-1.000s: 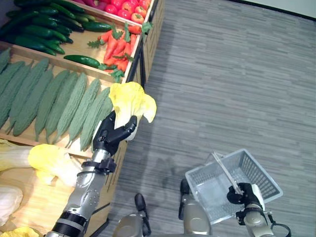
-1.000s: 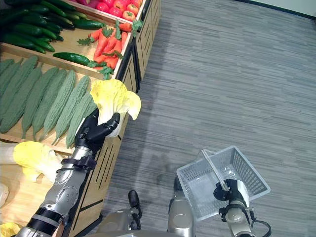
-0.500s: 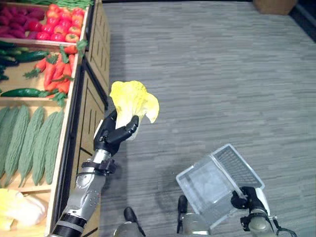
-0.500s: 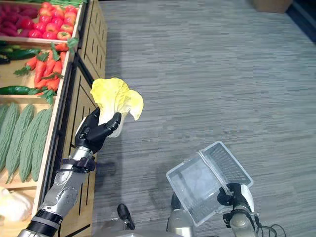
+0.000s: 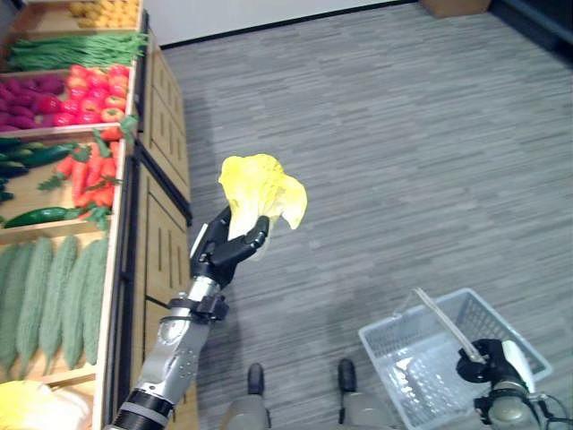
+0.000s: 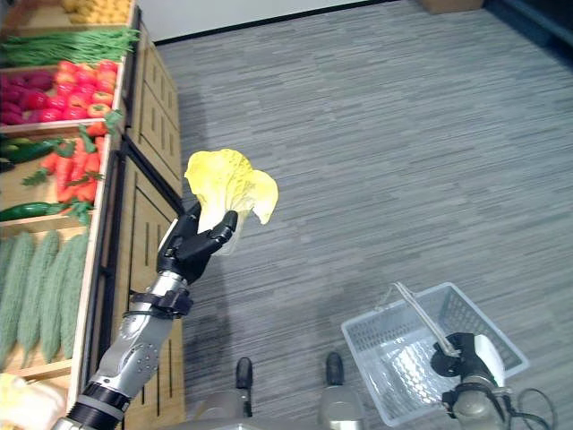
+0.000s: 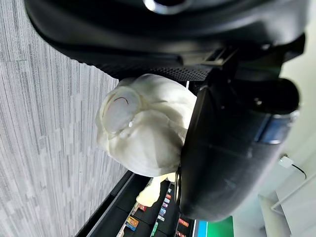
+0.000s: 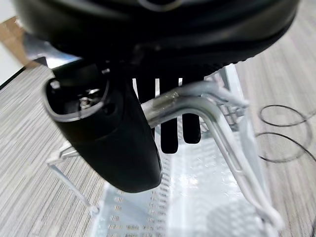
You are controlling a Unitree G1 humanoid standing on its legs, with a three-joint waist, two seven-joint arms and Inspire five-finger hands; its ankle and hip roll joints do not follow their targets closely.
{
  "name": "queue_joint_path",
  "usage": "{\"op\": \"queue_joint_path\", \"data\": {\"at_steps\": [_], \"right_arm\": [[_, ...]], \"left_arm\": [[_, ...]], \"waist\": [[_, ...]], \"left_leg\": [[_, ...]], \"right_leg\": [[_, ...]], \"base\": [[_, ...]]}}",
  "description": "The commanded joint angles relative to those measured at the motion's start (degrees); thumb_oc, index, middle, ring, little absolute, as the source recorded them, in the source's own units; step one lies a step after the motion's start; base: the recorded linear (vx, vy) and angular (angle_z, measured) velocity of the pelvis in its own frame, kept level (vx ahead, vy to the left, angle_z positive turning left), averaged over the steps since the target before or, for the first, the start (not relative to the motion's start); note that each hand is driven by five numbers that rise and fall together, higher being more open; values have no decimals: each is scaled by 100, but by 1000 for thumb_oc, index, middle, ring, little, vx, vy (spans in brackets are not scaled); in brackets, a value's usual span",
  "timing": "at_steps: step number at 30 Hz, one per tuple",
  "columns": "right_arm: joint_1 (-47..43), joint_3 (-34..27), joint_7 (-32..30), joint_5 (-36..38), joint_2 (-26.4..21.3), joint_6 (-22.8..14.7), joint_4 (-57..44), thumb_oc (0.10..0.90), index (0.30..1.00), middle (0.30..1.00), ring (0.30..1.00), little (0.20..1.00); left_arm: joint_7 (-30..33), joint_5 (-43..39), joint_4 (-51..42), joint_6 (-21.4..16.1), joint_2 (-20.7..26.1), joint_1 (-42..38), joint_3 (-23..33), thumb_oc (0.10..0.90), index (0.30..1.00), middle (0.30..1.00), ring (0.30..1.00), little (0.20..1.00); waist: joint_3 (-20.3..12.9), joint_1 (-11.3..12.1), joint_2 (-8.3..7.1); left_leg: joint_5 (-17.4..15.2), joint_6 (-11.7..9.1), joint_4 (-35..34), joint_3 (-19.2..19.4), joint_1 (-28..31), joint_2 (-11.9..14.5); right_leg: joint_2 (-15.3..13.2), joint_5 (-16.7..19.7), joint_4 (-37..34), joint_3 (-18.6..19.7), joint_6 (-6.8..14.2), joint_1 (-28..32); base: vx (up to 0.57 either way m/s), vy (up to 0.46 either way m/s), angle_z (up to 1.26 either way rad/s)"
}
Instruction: Get the vegetables into the basket
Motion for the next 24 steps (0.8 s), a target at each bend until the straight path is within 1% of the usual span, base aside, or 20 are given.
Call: {"op": "queue_joint_path", "data": {"at_steps": [1,2,5,7,9,10,13,21,24], "right_arm": [[-476,-90,-169,365,-264,-472,-129,400,300,300,300,300],[-524,-78,-166,449,-191,-460,98,400,300,300,300,300],[-527,-85,-145,479,-124,-446,143,400,300,300,300,300],[-588,-139,-178,625,-74,-430,403,400,300,300,300,300],[-583,-118,-159,628,-59,-426,356,400,300,300,300,300],[-559,-89,-112,634,-71,-423,392,400,300,300,300,300],[-591,-26,-88,598,-135,-407,338,400,300,300,300,300],[-724,116,-71,492,-266,-411,66,400,300,300,300,300],[-808,155,-58,430,-284,-407,6,400,300,300,300,300]], "left_arm": [[-26,112,-502,-580,140,-301,391,400,300,300,300,300],[98,172,-480,-585,115,-188,475,400,300,300,300,300],[247,303,-461,-584,79,-53,560,400,300,300,300,300],[459,526,-451,-590,79,51,656,400,300,300,300,300],[511,577,-461,-583,84,77,702,400,300,300,300,300],[662,686,-452,-609,67,118,823,400,300,300,300,300],[854,854,-514,-635,54,152,949,400,300,300,300,300],[1077,1163,-608,-613,5,320,1113,400,300,300,300,300],[1059,1324,-551,-589,-1,411,1154,400,300,300,300,300]], "waist": [[-216,106,-257],[-258,157,-295],[-307,208,-329],[-361,287,-348],[-377,296,-358],[-416,340,-372],[-465,399,-398],[-547,512,-410],[-573,570,-431]], "left_leg": [[-167,-136,194,192,49,61],[-198,-91,119,254,169,22],[-186,-62,6,295,253,-8],[-187,-58,-44,239,265,-41],[-195,-59,-44,216,261,-45],[-197,-80,-44,157,248,-50],[-192,-91,-44,55,253,-49],[-201,-126,-44,-85,285,-45],[-257,-74,-44,-81,334,-70]], "right_leg": [[-101,-471,341,-109,395,185],[-137,-459,348,-86,412,216],[-172,-447,324,-113,433,261],[-207,-432,284,-208,462,311],[-213,-424,258,-236,464,339],[-220,-412,205,-331,469,391],[-218,-401,122,-448,473,484],[-193,-433,21,-617,448,654],[-228,-448,17,-638,477,686]], "base": [[91,100,-9],[88,101,-10],[67,81,-3],[38,54,4],[20,18,14],[25,-5,11],[26,-12,22],[25,-8,18],[43,27,6]]}}
